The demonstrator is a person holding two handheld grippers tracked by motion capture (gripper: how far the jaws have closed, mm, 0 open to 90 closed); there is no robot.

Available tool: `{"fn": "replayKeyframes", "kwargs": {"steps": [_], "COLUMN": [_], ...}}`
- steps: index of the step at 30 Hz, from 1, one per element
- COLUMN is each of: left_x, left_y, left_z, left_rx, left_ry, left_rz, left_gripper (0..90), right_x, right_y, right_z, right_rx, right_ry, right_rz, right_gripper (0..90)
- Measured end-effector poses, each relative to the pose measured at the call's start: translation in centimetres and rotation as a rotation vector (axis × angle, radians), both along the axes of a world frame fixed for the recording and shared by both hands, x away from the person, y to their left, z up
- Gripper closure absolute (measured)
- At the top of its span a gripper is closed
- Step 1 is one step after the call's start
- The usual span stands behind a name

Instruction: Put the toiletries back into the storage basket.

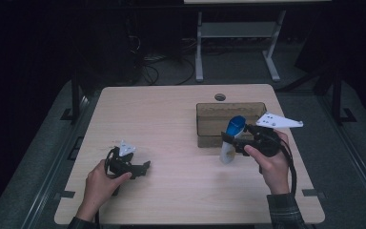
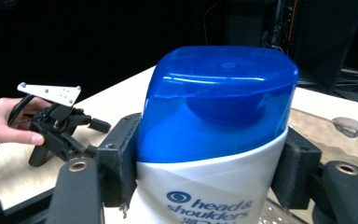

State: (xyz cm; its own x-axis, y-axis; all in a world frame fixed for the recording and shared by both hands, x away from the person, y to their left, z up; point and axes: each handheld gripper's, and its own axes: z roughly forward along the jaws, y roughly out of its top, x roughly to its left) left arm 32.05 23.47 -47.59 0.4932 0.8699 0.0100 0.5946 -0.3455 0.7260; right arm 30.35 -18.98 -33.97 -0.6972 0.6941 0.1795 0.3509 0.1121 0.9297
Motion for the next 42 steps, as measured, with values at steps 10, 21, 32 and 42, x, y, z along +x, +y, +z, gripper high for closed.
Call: {"fn": "replayKeyframes", "kwargs": {"steps": [10, 21, 32, 42], "left_x": [0.0, 0.0, 0.0, 0.0], "left_y": [0.0, 0.0, 0.0, 0.0], "left_z": [0.0, 0.0, 0.0, 0.0], "left_rx": [0.002, 0.003, 0.003, 0.002], "left_ry": [-0.001, 0.001, 0.002, 0.003], "left_rz": [0.000, -0.001, -0.001, -0.001], "left_gripper": [12.9, 12.9, 12.9, 12.9], "right_x": [1.3, 3.3, 5.2, 6.9], "right_y": [0.4, 1.0, 1.5, 2.1], "right_z": [0.5, 1.1, 1.5, 1.4], "right_rx": [-0.004, -0.008, -0.003, -0.002], "right_ry": [-0.011, -0.024, -0.042, -0.045], "right_rz": [-0.019, -0.044, -0.077, -0.106], "right_gripper": [34.9, 34.9, 34.9, 34.9]}}
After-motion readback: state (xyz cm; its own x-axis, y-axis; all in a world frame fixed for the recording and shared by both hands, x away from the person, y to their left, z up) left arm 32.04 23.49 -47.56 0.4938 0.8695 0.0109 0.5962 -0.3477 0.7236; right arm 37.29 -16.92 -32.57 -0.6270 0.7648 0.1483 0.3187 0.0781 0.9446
